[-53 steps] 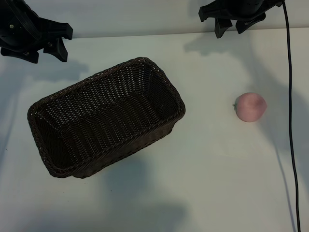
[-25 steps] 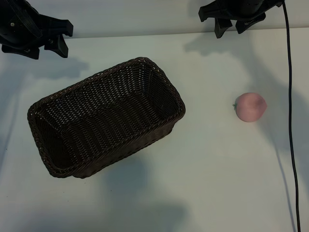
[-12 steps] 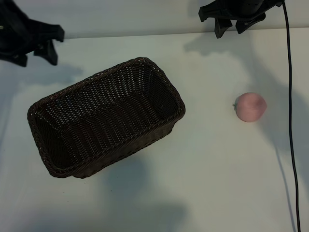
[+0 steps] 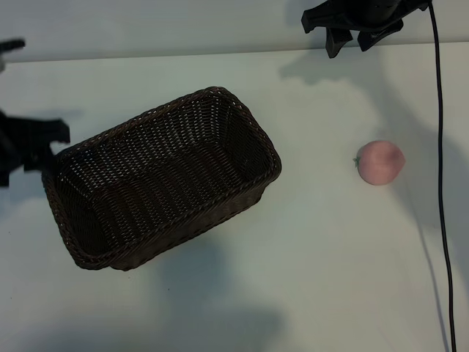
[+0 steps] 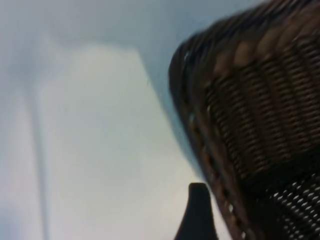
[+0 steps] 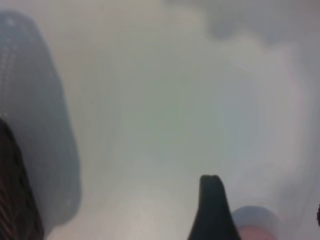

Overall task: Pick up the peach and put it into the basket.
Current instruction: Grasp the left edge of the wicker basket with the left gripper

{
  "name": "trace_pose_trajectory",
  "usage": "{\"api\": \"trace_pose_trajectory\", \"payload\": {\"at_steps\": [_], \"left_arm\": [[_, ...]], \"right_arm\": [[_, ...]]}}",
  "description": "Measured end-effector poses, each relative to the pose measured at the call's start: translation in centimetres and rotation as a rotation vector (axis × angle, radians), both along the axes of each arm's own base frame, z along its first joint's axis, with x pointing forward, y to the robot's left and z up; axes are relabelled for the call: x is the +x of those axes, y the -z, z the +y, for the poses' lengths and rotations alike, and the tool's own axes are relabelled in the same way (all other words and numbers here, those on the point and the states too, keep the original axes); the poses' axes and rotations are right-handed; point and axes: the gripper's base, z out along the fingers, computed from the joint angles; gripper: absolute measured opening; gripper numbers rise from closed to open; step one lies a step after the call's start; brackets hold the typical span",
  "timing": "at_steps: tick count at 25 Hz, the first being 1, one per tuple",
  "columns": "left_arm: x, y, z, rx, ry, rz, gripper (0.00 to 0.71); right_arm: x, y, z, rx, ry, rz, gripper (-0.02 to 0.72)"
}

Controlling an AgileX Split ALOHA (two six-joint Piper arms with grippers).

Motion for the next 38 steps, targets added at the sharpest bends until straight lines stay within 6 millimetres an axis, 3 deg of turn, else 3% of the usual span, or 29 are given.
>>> {"api": "trace_pose_trajectory", "payload": {"at_steps": [4, 10, 23, 30, 33, 38], "left_arm": [[-1.2, 2.3, 0.3, -0.019, -0.098, 0.017, 0.592], [-1.3, 5.1, 0.4, -0.054, -0.177, -0.017, 0.592], [1.8, 9.6, -0.3, -0.097, -0.226, -0.002, 0.592], [2.3, 11.4, -0.9, -0.138, -0.214, 0.054, 0.591], [2.4, 11.8, -1.0, -0.145, -0.202, 0.062, 0.553], [2.4, 12.0, -1.0, -0.145, -0.195, 0.066, 0.389]], "right_arm": [[0.0, 0.0, 0.0, 0.000, -0.001, 0.000, 0.493], [0.0, 0.0, 0.0, 0.000, -0.001, 0.000, 0.493], [0.0, 0.0, 0.1, 0.001, -0.020, -0.001, 0.493], [0.0, 0.0, 0.1, -0.001, -0.026, -0.002, 0.493], [0.0, 0.0, 0.1, -0.001, -0.026, -0.002, 0.493], [0.0, 0.0, 0.1, -0.001, -0.027, -0.002, 0.493]]}}
